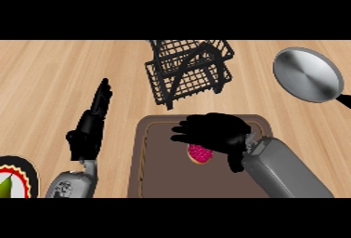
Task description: Pick the cupcake from the tray and place it in the tiered basket
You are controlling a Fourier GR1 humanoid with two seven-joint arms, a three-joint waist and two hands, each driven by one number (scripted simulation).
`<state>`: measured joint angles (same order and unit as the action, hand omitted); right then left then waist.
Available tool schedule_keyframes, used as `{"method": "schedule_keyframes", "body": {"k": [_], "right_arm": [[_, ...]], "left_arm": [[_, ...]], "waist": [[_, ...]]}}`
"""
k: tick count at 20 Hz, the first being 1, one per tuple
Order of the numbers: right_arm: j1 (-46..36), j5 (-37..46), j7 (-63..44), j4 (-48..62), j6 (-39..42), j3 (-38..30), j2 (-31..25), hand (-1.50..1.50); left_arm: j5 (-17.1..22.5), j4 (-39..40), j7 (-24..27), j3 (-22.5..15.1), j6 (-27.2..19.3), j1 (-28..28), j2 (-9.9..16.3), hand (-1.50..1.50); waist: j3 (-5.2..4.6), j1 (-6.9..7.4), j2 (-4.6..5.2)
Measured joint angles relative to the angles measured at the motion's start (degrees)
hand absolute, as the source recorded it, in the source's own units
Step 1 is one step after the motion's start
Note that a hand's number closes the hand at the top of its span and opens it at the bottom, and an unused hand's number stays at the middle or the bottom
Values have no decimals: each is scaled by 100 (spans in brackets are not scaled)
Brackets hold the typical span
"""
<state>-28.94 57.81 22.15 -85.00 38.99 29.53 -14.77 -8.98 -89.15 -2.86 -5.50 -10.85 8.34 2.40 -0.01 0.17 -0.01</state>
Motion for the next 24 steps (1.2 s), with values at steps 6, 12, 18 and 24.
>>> {"method": "schedule_keyframes", "body": {"k": [6,12,18,24], "right_arm": [[125,148,136,257,-147,-63,177,-150],[227,274,299,543,-403,-210,453,150],[384,633,675,608,-1344,-119,567,150],[386,1380,-655,761,-1447,-14,1123,150]], "left_arm": [[-14,155,-4,83,12,117,-56,0],[9,-54,9,92,110,-68,-32,0],[-85,-66,-54,90,51,-12,-66,0],[-42,63,28,138,91,55,-38,0]], "waist": [[0,-3,2],[1,2,1],[0,1,-2],[-27,-20,-60]]}}
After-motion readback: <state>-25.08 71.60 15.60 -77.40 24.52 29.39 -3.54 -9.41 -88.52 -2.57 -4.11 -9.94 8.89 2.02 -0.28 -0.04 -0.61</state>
